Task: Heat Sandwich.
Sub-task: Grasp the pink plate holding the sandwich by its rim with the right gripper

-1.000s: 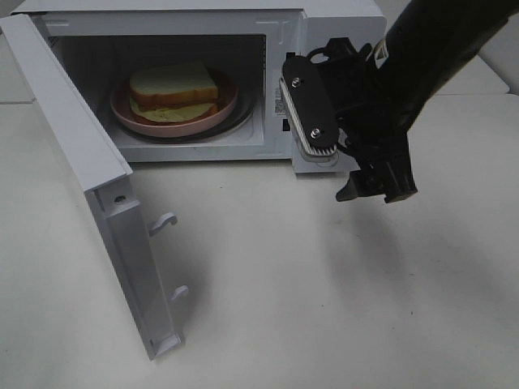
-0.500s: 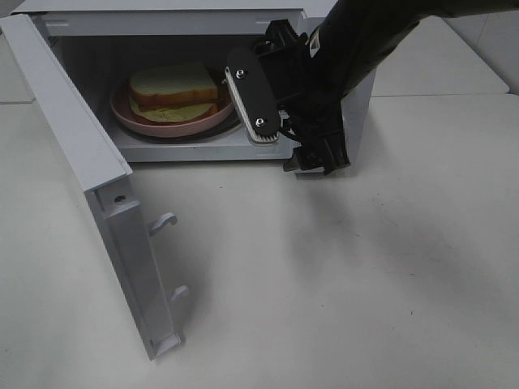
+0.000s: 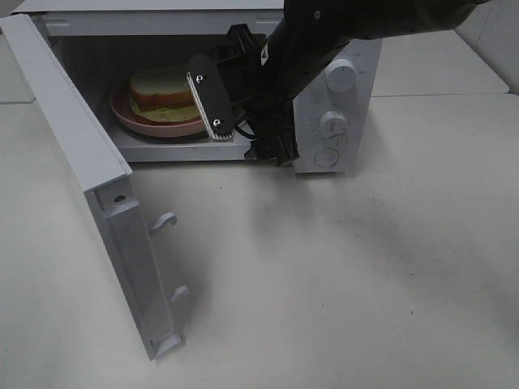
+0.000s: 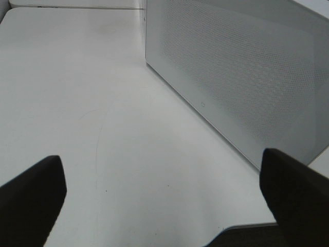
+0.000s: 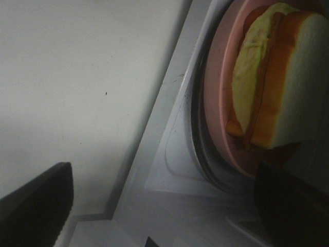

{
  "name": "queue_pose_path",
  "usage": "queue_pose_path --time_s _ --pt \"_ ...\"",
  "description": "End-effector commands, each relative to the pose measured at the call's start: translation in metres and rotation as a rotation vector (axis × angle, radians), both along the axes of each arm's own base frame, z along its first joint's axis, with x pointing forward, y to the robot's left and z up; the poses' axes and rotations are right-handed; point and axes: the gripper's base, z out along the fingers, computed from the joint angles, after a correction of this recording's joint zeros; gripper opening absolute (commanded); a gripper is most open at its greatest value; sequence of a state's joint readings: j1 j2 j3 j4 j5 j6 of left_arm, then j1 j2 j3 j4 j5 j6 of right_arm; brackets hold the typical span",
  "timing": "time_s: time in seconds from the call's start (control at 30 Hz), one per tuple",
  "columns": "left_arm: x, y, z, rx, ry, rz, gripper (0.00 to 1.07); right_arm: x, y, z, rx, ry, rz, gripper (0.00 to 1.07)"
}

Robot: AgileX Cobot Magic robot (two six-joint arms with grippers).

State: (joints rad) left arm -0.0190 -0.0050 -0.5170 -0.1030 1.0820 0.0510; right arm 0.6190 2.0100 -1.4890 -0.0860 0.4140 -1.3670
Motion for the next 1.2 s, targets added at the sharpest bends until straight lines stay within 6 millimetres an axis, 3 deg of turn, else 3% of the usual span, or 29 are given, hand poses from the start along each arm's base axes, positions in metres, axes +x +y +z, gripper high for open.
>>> queue_pose_path --time_s 0.03,0.67,1.2 --pt "0.0 -0.001 0.0 -0.011 -0.014 0.0 0.97 0.01 0.008 -0.005 0.004 -0.013 0.007 0.91" --pt "0.0 -0.001 0.0 -0.011 -0.014 0.0 0.97 0.06 0.044 -0.05 0.018 0.01 -0.013 0.9" --pt "0.0 -0.001 0.0 -0.011 -0.014 0.0 0.97 0.086 0.053 -0.054 0.038 0.0 -0.045 0.87"
